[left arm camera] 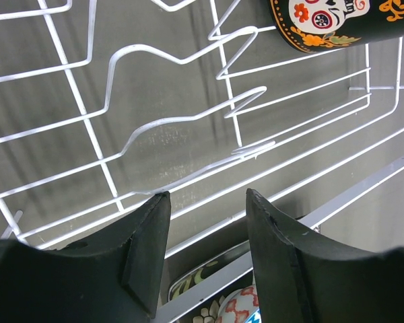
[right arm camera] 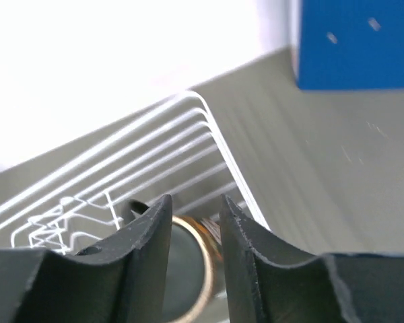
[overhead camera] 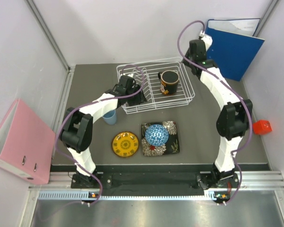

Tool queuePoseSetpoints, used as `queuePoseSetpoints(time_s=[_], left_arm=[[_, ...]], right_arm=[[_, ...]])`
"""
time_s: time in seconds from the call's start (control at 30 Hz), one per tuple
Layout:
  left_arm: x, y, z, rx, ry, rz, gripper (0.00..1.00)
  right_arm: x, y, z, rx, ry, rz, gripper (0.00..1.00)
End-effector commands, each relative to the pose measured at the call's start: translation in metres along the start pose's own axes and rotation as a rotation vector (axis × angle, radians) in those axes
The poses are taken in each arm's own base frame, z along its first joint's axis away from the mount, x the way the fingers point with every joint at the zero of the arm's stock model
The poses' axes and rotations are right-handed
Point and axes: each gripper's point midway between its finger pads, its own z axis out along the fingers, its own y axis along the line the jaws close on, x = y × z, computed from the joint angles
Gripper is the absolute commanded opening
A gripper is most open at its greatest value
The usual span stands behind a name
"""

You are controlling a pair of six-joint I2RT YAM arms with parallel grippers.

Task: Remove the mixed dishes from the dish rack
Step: Adjust the cup in the dish rack.

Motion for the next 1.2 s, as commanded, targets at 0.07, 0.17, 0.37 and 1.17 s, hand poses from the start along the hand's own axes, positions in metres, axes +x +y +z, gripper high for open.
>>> queuePoseSetpoints(time_s=[0.07,0.17,0.37,1.17], left_arm=[[-0.018,-0.01,-0.004,0.019,-0.045,0.003,0.54],[-0.017,-0.009,-0.004,0.018,-0.042,0.005,0.54],[-0.015,-0.004,-0.001,0.004,-0.037,0.012,0.54],[-0.015,-0.004,0.006,0.013,-0.022,0.0,0.56]], right_arm=[[0.013,0.029,0.037,-0.016,0.059,-0.1,0.35],[0.025,0.031,0.055,-0.017,0.073,-0.107,0.35],[0.06,0.03,0.076,-0.03,0.139,-0.113,0.35],[0.149,0.1,0.038,-0.379,0.347,-0.287,0.35]])
